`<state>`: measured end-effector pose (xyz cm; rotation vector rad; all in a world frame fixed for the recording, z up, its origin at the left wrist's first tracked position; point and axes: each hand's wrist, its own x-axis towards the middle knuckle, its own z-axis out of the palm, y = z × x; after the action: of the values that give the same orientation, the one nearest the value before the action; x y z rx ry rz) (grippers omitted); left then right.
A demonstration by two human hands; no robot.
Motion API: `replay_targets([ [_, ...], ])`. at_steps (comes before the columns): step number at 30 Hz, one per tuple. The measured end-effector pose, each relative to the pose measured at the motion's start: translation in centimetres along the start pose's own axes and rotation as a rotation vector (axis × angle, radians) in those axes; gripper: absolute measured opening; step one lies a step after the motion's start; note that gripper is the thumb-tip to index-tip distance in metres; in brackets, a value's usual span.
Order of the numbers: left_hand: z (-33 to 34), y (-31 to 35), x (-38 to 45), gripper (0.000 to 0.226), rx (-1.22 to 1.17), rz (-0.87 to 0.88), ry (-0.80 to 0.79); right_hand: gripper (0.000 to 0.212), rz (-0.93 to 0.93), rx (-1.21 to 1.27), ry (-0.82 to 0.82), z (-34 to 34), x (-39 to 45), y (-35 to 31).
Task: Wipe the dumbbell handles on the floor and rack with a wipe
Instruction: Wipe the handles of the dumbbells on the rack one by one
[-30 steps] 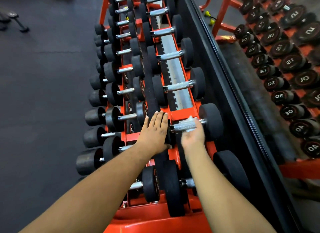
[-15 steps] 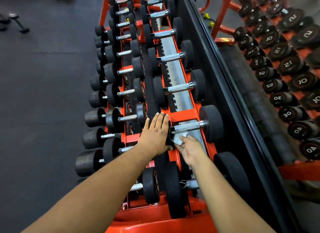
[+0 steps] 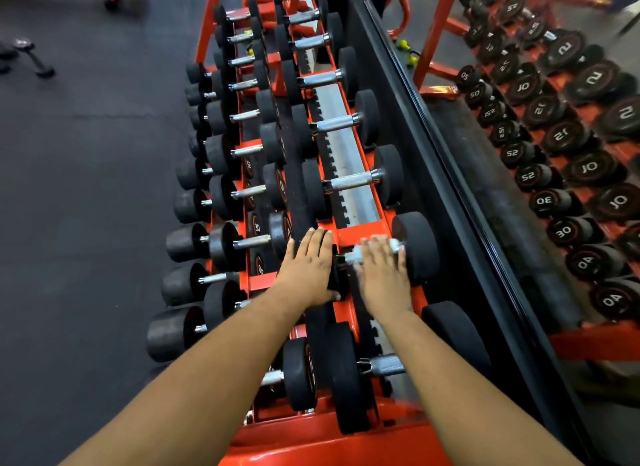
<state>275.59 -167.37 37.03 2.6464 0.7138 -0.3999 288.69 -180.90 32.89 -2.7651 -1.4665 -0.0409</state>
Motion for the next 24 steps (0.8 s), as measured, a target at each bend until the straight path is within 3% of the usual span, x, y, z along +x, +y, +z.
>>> replay_targets([
  [2, -0.2, 0.0, 0.3, 0.131, -0.010, -0.003, -0.024, 0.058, 0.085, -0.031, 0.018, 0.0, -0.2, -0.1],
  [7, -0.5, -0.1, 0.5, 0.129, -0.031, -0.006, -0.037, 0.055, -0.224, -0.043, -0.053, 0.3, -0.1, -1.4],
  [11, -0.6, -0.1, 0.5, 0.131, -0.007, -0.011, -0.076, 0.049, 0.024, -0.033, -0.012, -0.2, 0.5, 0.0],
  [15, -0.6, 0.0, 0.5, 0.125, 0.000, -0.014, -0.071, 0.049, -0.208, 0.050, -0.068, 0.5, 0.4, -1.6],
  [17, -0.6, 0.0, 0.4, 0.125, 0.004, -0.017, -0.070, 0.042, -0.180, 0.061, -0.063, -0.3, 1.5, -0.7],
  [20, -0.4, -0.1, 0.5, 0.131, 0.011, -0.016, -0.070, 0.038, 0.028, -0.049, -0.018, -0.8, 1.5, 0.1],
  [24, -0.3, -0.1, 0.5, 0.131, 0.013, -0.008, -0.062, 0.037, -0.102, -0.005, -0.019, 0.2, 1.0, -0.9],
])
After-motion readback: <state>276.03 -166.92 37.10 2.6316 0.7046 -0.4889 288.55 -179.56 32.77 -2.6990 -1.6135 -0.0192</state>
